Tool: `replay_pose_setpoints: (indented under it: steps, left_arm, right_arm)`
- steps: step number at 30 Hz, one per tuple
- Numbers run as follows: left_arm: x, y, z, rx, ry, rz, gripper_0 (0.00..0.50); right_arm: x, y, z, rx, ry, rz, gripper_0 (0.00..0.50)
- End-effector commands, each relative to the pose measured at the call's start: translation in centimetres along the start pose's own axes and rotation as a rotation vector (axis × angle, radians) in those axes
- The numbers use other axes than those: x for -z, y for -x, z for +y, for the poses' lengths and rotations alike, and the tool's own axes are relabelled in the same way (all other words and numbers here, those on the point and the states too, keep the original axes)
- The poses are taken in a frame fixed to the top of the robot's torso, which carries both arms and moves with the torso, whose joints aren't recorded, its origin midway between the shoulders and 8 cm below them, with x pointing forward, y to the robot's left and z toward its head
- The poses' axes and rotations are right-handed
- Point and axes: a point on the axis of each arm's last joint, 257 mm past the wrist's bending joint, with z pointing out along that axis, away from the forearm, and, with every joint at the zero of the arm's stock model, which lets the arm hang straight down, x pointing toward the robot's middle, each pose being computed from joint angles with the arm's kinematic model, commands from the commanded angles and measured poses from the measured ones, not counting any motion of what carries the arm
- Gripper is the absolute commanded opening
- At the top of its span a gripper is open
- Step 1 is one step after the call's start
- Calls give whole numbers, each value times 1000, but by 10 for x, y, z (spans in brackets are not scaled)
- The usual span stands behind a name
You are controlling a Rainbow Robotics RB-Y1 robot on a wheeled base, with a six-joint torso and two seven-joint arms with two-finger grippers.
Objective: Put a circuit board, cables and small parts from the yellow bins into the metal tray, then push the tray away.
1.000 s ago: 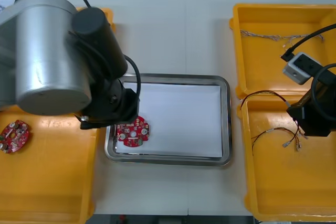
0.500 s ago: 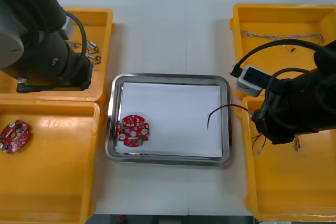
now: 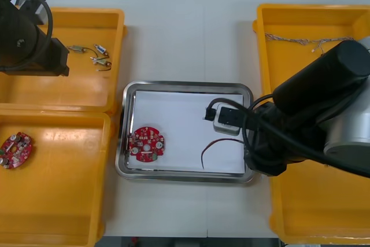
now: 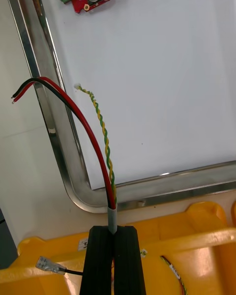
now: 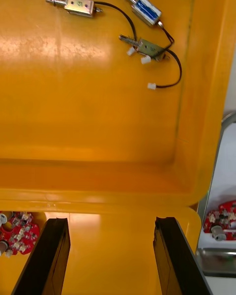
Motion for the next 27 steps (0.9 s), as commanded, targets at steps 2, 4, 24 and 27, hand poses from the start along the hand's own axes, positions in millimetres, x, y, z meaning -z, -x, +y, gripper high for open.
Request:
replay_pose_setpoints:
  steps: [2, 4, 24, 27]
  left_arm:
    - [-5, 27, 24, -46, 11, -56, 500]
    - [-10, 34, 28, -52, -1, -66, 500]
    - [-53, 64, 27, -70, -34, -136, 500]
    - [-62, 64, 27, -48, -43, -133, 500]
  right_arm:
    - [-18, 31, 4, 23, 12, -24, 0]
    - [-28, 41, 6, 33, 22, -29, 0]
    - [-98, 52, 9, 83, -5, 13, 0]
    - [-110, 49, 13, 87, 1, 17, 0]
